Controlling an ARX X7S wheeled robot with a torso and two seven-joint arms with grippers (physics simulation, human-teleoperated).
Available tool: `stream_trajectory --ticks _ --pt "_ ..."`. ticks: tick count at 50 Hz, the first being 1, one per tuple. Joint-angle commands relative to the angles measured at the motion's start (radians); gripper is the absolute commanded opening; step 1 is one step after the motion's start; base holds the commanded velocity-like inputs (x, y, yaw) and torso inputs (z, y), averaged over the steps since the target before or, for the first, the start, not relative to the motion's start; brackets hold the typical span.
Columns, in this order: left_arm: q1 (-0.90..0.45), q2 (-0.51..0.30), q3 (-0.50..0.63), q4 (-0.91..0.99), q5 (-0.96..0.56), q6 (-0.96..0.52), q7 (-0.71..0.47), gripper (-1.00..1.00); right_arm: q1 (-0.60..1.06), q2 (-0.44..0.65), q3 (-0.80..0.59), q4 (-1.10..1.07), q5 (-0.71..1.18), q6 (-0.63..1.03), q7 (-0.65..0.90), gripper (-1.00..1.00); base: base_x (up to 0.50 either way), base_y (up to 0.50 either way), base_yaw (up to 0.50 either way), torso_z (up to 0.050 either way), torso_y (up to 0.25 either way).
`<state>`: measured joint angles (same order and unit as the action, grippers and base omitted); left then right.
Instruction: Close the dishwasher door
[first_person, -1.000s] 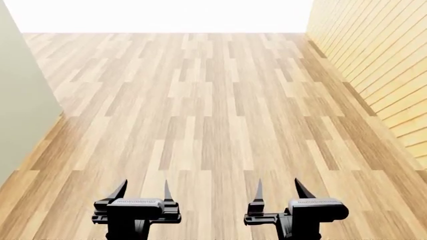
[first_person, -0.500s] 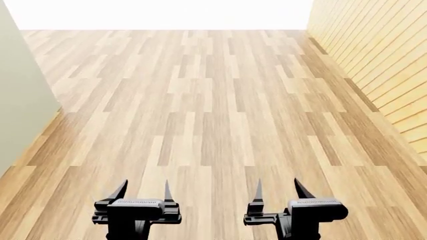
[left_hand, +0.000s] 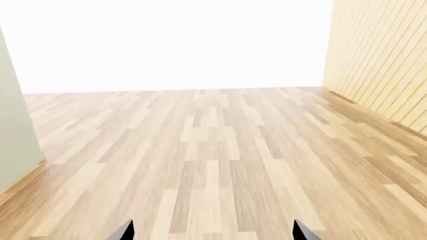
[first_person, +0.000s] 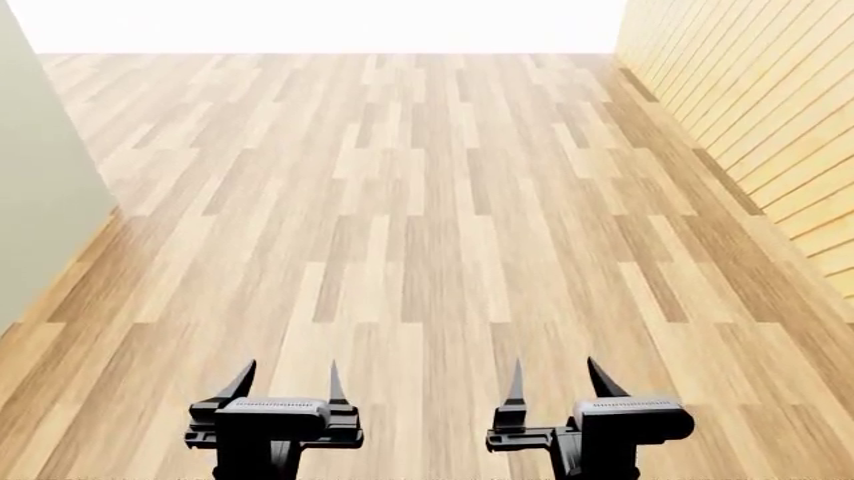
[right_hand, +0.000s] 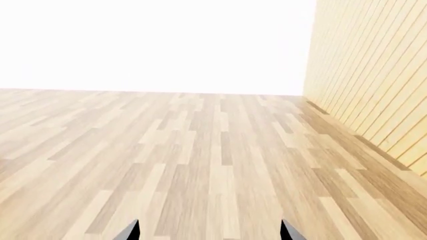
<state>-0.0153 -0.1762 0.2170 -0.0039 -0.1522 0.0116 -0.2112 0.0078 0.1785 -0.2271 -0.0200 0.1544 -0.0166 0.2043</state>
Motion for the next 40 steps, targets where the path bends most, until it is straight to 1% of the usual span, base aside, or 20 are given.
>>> stream_trajectory --ticks 1,40 --pt "-0.001 -0.005 0.007 -0.002 -0.005 0.002 -0.005 1.00 0.002 0.005 -0.007 0.002 0.003 -0.002 0.006 1.00 0.00 0.00 0.00 -0.050 0.000" --pt "-0.003 -0.021 0.027 0.004 -0.021 0.001 -0.024 1.00 0.005 0.021 -0.028 0.005 0.013 -0.010 0.025 1.00 0.00 0.00 0.00 -0.050 0.000"
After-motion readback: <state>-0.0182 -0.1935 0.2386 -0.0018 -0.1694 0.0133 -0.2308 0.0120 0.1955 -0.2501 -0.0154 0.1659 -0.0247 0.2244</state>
